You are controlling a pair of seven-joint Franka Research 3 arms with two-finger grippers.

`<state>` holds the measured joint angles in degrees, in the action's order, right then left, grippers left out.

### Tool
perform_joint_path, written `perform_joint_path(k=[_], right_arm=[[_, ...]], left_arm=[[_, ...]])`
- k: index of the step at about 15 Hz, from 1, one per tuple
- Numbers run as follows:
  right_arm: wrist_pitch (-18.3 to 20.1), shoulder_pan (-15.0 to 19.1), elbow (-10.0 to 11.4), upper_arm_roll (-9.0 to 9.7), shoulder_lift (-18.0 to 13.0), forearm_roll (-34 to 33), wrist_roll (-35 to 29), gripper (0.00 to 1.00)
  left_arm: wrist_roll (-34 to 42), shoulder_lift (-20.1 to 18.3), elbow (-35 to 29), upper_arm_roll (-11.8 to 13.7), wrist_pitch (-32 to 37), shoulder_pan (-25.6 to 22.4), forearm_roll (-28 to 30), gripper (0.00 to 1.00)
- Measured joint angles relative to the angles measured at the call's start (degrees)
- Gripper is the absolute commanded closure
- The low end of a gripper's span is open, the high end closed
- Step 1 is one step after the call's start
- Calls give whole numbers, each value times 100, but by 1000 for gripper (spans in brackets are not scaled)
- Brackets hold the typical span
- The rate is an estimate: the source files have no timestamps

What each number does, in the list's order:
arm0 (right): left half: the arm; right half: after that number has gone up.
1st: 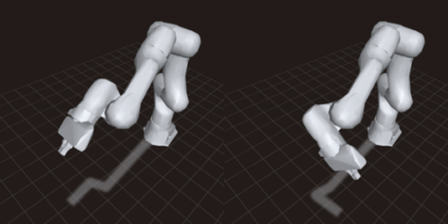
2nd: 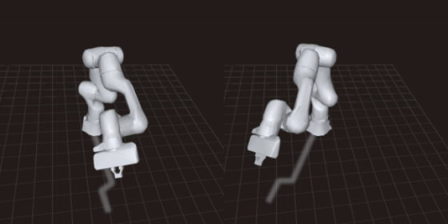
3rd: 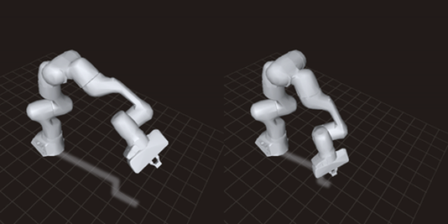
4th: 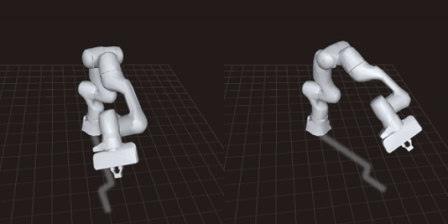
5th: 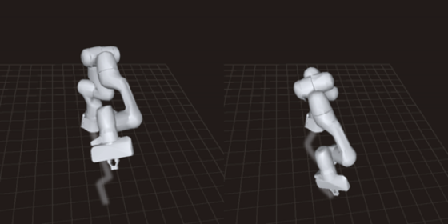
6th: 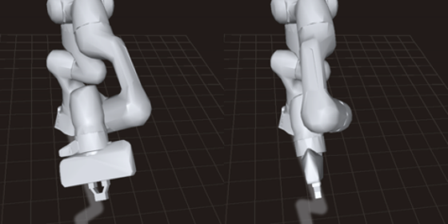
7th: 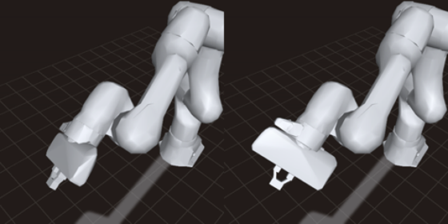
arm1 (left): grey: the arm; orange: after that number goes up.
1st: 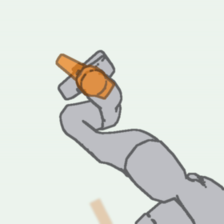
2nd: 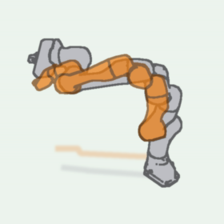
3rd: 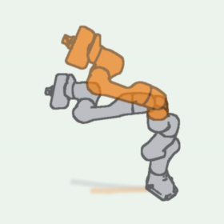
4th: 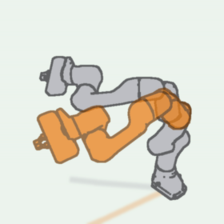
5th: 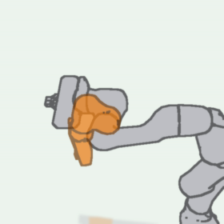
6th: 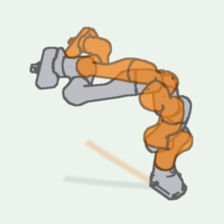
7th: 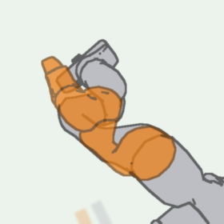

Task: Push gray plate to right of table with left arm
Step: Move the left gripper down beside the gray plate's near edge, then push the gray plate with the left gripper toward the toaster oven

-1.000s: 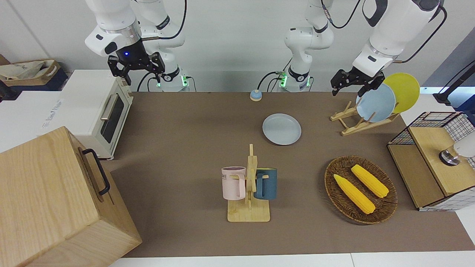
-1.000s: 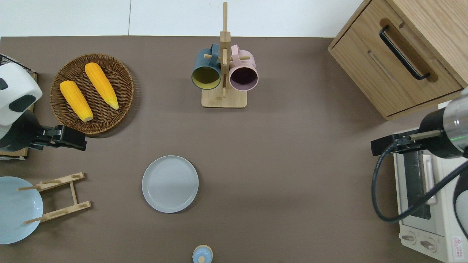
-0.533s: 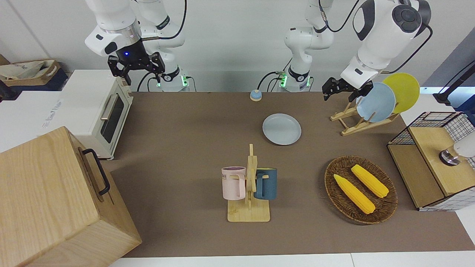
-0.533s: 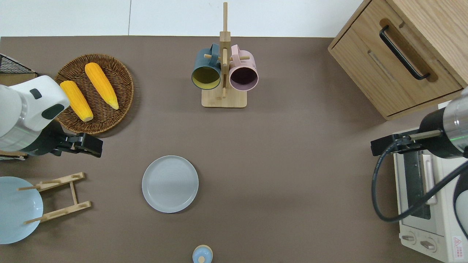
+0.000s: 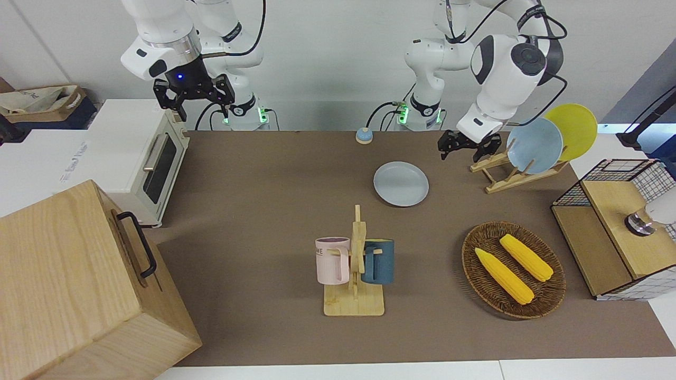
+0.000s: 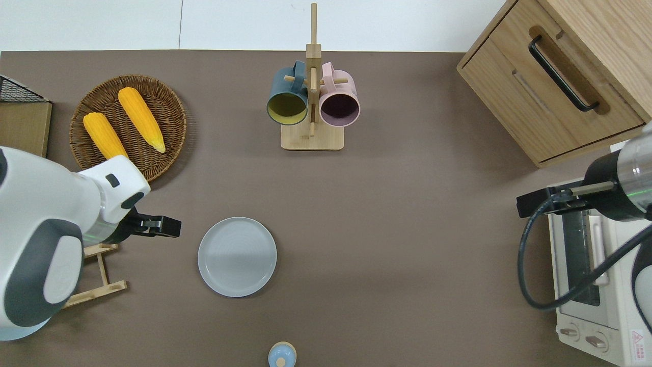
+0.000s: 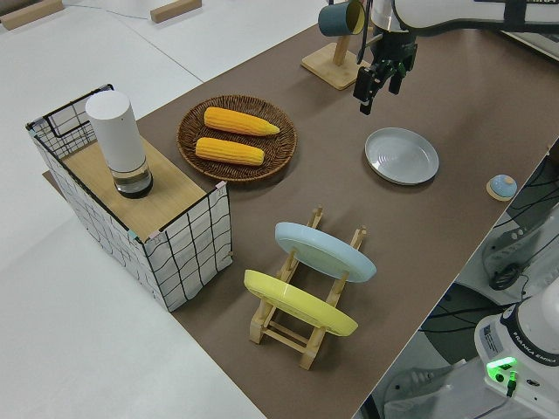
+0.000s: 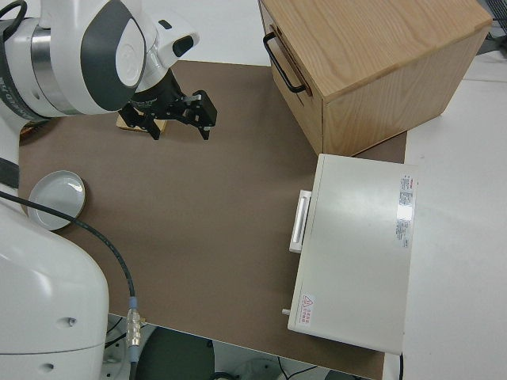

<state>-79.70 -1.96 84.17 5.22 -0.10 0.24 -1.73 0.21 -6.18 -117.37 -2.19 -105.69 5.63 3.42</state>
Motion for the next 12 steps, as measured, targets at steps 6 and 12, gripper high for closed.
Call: perform_joint_path(k=[6, 12], right_arm=[[0, 0, 0, 0, 0, 0, 0, 17], [0, 0, 0, 0, 0, 0, 0, 17]], left_arm=[[-7, -273, -1481, -72, -1310, 156, 18, 13], [-7, -275, -2467, -90, -2573, 247, 238, 13]])
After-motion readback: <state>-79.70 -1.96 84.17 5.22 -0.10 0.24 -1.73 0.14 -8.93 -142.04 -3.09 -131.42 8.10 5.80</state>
